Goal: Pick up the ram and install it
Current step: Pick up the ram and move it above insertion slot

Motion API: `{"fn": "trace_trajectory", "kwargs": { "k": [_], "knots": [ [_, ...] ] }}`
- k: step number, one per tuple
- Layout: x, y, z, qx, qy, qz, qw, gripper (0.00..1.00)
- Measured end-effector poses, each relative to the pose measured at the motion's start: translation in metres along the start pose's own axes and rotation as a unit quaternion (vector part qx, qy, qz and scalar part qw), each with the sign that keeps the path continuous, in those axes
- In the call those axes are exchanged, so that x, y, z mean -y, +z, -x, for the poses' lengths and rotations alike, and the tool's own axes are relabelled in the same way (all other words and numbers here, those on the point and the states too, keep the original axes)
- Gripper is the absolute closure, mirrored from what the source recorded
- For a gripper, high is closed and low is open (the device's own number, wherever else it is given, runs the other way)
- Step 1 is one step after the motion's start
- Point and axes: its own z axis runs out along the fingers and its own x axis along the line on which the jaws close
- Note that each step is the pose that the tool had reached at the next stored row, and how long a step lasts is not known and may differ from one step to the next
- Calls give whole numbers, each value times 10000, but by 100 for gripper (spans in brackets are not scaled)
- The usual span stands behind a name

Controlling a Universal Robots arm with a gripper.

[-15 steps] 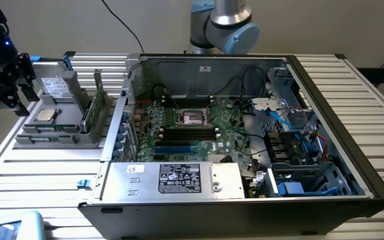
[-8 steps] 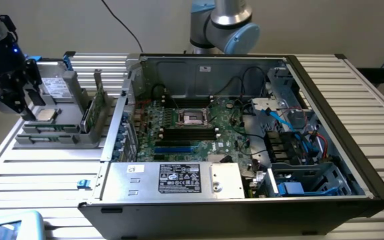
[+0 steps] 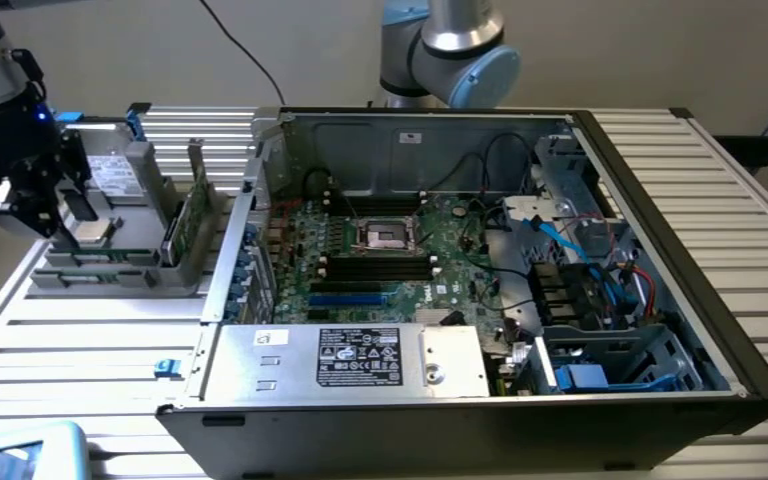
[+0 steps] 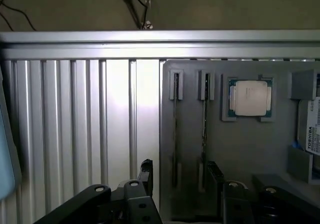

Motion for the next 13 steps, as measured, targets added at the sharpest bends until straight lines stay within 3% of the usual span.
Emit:
{"fn": "trace_trajectory", "kwargs": {
  "k": [13],
  "knots": [
    [8,237,-5,1,71,0,10000,46]
  ]
}}
